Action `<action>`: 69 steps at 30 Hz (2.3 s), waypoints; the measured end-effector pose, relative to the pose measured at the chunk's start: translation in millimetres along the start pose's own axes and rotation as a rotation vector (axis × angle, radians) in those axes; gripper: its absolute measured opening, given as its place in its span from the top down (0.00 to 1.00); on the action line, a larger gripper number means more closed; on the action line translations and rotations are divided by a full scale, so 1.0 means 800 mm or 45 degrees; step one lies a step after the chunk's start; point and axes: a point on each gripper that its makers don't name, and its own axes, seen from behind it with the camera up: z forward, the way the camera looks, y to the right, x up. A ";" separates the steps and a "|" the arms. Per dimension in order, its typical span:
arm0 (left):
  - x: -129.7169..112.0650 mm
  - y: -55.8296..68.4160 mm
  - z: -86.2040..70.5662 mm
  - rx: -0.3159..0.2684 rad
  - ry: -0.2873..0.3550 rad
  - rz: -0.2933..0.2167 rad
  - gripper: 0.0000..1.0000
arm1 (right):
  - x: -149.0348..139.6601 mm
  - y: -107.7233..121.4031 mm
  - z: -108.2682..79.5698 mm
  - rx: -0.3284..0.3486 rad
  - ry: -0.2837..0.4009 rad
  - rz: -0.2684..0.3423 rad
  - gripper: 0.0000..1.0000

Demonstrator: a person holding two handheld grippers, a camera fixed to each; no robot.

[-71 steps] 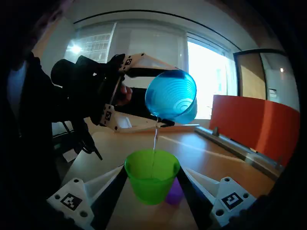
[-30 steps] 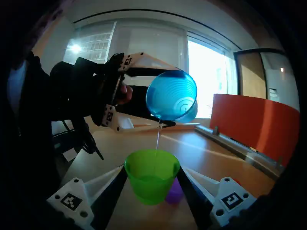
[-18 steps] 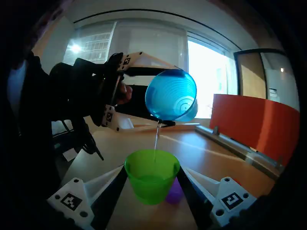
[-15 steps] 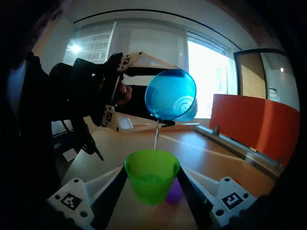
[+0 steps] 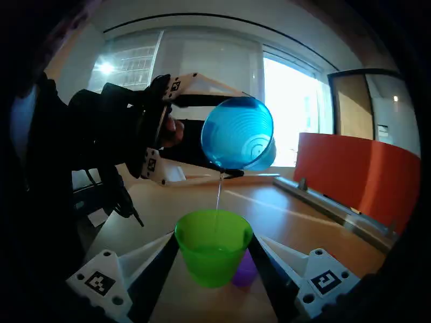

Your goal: Pour water

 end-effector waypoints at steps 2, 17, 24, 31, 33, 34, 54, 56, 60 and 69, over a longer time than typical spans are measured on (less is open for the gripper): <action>0.000 0.000 0.000 -0.002 0.000 0.005 0.14 | 0.000 0.000 0.000 0.000 -0.001 -0.001 0.10; 0.000 0.000 0.002 0.001 0.000 0.039 0.14 | -0.001 0.000 0.001 0.002 -0.002 -0.004 0.09; 0.000 -0.001 0.003 0.002 -0.001 0.055 0.14 | -0.001 -0.001 0.002 0.005 -0.002 -0.007 0.10; 0.001 0.000 0.004 0.002 -0.002 0.078 0.14 | -0.001 -0.001 0.001 0.004 -0.003 -0.009 0.09; 0.001 0.000 0.004 0.003 -0.002 0.084 0.14 | -0.001 0.000 0.001 0.004 -0.003 -0.010 0.09; 0.001 -0.001 0.004 0.003 -0.001 0.085 0.14 | -0.001 0.000 0.000 0.004 -0.004 -0.010 0.09; 0.000 -0.007 0.001 0.023 -0.002 0.130 0.14 | 0.003 -0.002 0.001 0.006 -0.005 -0.017 0.10; 0.000 -0.008 0.001 0.027 -0.001 0.134 0.14 | 0.004 -0.003 0.001 0.006 -0.005 -0.019 0.10; 0.001 -0.009 0.000 0.032 -0.003 0.140 0.14 | 0.005 -0.003 0.002 0.006 -0.004 -0.021 0.10; 0.003 -0.011 -0.002 0.041 -0.001 0.153 0.14 | 0.006 -0.003 0.003 0.004 -0.002 -0.025 0.10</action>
